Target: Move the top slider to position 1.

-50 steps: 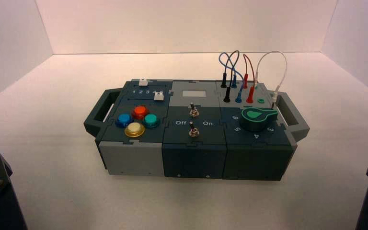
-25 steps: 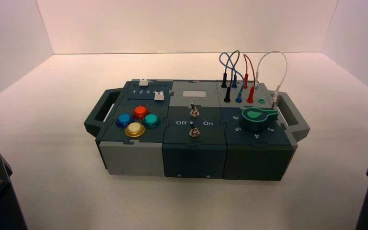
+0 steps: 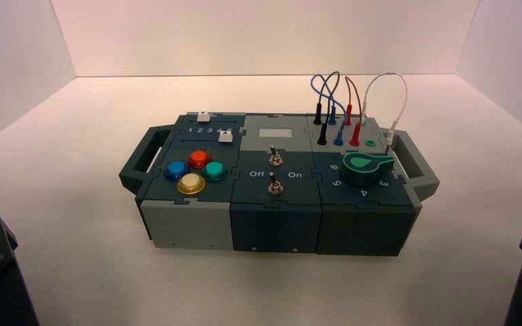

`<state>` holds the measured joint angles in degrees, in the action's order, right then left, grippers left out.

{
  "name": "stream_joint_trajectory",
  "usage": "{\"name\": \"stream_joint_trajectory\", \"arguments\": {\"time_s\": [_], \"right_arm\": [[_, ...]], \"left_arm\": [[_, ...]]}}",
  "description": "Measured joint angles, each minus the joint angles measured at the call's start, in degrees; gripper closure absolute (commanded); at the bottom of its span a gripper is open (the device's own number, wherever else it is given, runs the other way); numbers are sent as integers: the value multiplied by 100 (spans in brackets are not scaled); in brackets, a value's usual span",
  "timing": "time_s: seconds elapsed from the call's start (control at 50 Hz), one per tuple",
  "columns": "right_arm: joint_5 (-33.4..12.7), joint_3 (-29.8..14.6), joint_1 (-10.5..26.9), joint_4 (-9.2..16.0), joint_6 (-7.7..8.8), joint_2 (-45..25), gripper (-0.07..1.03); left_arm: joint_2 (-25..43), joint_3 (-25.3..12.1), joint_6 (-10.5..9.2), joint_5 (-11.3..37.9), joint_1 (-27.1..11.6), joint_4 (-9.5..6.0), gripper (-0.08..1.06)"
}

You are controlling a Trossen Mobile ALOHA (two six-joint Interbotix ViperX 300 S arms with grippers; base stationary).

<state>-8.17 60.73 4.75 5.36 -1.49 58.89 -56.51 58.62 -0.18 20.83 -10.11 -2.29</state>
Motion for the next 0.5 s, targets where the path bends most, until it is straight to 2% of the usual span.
{"name": "stream_joint_trajectory", "arguments": {"time_s": [0.2,0.26,0.28,0.44,0.5], "right_arm": [[-1002,-264,0,18,18,149,99],[-1099,-272,9,18,18,141,99],[-1318,-290,0,18,18,105,99],[-1740,-308,53,26,79,-158,99],[-1916,-334,281,26,97,-404,99]], "left_arm": [[-70,-114,0,571,0,-18,101],[-44,-149,0,729,0,-26,101],[9,-185,0,826,0,-26,101],[343,-237,18,976,-123,-53,101],[571,-246,18,1002,-281,-44,101]]}}
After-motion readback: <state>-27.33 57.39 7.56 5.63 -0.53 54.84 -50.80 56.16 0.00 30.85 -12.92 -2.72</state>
